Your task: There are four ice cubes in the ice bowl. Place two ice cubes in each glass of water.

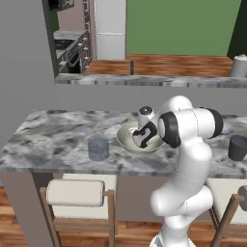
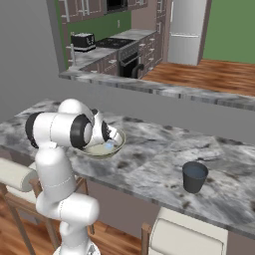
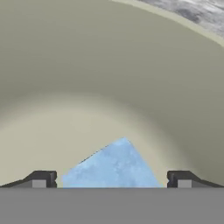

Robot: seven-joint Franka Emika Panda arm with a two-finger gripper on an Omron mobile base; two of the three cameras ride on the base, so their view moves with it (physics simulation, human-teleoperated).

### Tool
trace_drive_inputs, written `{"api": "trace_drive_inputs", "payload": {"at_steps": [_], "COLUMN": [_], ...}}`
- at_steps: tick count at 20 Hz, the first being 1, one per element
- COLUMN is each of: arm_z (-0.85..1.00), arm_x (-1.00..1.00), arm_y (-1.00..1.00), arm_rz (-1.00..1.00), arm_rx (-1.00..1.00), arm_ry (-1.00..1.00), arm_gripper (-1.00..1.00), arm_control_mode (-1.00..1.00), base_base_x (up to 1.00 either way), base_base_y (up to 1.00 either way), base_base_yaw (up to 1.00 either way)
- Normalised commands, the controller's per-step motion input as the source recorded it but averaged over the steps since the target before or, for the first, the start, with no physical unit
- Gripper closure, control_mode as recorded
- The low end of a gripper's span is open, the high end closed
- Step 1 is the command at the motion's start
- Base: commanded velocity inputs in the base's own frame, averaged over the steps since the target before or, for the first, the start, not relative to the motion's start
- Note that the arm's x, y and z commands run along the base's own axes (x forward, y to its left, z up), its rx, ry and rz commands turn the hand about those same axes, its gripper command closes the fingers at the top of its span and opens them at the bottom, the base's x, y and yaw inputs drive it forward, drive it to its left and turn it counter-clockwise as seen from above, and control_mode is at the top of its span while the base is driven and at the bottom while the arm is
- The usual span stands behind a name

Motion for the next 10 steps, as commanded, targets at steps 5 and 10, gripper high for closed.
{"api": "trace_drive_inputs", "payload": {"at_steps": [5,10], "arm_z": [-0.45,-0.35], "arm_x": [0.00,0.00], "arm_y": [-0.20,0.00], "arm_rz": [-0.08,-0.05], "arm_rx": [0.00,0.00], "arm_ry": [0.00,0.00], "arm_gripper": [-1.00,1.00], "arm_control_mode": [-1.00,-1.00], "base_base_x": [0.00,0.00], "base_base_y": [0.00,0.00], "base_base_yaw": [0.00,0.00]}}
